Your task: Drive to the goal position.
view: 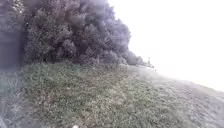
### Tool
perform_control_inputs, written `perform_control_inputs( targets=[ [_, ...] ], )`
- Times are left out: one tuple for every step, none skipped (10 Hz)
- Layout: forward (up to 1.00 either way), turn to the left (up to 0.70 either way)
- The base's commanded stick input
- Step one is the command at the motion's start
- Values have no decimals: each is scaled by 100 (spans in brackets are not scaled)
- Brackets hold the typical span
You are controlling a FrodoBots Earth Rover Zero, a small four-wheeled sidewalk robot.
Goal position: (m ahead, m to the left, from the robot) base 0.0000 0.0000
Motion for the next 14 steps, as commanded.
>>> perform_control_inputs(
  targets=[
    [0,-60],
    [0,-60],
    [0,-60],
    [0,-60],
    [0,-60],
    [0,-60],
    [0,-60],
    [0,-60],
    [0,-60],
    [0,-60],
    [0,-60],
    [0,-60],
    [0,-60],
    [0,-60]
  ],
)
